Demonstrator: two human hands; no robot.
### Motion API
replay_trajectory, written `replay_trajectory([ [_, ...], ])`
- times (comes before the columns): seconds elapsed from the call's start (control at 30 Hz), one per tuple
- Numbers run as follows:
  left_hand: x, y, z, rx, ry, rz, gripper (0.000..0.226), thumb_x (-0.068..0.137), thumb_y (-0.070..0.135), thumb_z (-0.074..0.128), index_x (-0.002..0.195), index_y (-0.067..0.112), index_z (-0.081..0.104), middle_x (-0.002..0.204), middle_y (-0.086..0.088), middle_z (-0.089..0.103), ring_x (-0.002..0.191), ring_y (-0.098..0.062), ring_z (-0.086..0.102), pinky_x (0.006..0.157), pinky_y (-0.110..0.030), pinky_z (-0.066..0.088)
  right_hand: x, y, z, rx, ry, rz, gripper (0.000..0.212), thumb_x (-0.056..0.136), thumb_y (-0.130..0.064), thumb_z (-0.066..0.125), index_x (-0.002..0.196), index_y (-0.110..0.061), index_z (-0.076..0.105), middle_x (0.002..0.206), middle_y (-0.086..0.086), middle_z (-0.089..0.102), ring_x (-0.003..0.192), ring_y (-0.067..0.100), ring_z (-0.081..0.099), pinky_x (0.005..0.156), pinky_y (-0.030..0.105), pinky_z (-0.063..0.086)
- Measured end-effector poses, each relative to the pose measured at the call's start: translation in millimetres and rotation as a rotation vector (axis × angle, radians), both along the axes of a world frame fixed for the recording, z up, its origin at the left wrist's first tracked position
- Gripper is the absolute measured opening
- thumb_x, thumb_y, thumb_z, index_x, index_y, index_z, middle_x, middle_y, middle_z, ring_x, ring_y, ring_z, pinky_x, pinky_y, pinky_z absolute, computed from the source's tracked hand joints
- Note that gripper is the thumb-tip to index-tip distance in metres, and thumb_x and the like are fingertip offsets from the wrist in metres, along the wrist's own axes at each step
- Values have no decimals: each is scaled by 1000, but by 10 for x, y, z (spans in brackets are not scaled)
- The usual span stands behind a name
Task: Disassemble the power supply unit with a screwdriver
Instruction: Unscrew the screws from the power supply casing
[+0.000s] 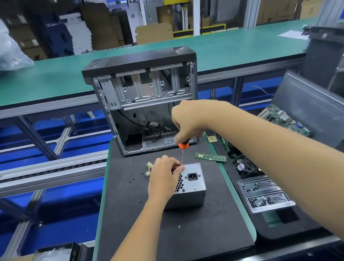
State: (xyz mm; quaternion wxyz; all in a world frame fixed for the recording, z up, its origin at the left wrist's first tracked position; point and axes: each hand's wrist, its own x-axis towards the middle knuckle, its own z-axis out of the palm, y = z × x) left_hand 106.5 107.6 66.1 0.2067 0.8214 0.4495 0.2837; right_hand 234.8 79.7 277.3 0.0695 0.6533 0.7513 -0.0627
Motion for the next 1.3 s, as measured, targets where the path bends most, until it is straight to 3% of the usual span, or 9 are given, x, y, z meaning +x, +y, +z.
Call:
replay_trajectory([
  [0.07,3,-13,-1,25,14,8,8,88,33,64,81,28,63,77,17,45,80,-5,40,68,-20,34,26,4,-2,23,35,-45,36,88,-30,57,60,-10,45,31,-2,49,46,24,61,52,28,50],
  [0.37,55,-90,62,97,88,28,17,94,28,56,77,23,54,81,8,49,80,-17,49,72,-35,43,7,4,73,31,24,-23,35,84,-25,58,56,-10,45,50,7,53,50,26,53,54,34,52],
  [0.5,79,-33,69,118,244,-81,18,100,28,44,108,20,59,101,1,51,96,-21,48,74,-31,41,24,23,157,85,26,-33,31,82,-25,59,57,-12,45,52,7,56,55,29,57,51,28,44],
  [0.67,34,-17,145,-108,-13,66,26,95,24,53,72,27,42,72,6,53,62,-11,47,55,-26,34,72,33,172,104,82,-61,21,80,-25,61,68,-8,63,64,10,67,62,26,62,52,25,45],
  [0.77,-166,37,215,-165,-175,142,21,89,13,61,74,19,49,66,2,55,56,-10,46,53,-22,35,61,70,110,95,189,-67,19,77,-26,68,78,-8,72,75,12,71,64,22,59,57,29,49],
  [0.87,-434,149,278,-166,-240,217,16,81,4,69,76,15,57,74,2,57,62,-5,49,56,-10,39,-23,104,-42,-119,227,-93,20,75,-18,73,88,-4,71,75,10,71,63,23,71,59,31,57],
  [1.0,-756,270,231,-188,-175,299,18,79,7,72,73,18,59,75,2,56,64,-6,49,58,-12,37,-249,145,-434,-400,220,-105,14,78,-11,66,67,-7,59,66,10,61,51,24,67,44,24,51],
  [1.07,-882,295,150,-234,-125,359,17,80,11,74,72,16,59,74,0,57,65,-10,50,60,-21,37,-319,192,-650,-434,244,-124,15,80,-13,63,70,-6,53,67,10,58,49,23,64,41,22,47],
  [1.3,-1279,184,-395,-363,75,445,30,79,23,76,64,18,51,64,3,57,61,-14,51,54,-25,36,-431,286,-1158,-417,157,-78,18,77,-25,60,81,-11,49,75,7,54,63,21,45,56,29,37],
])
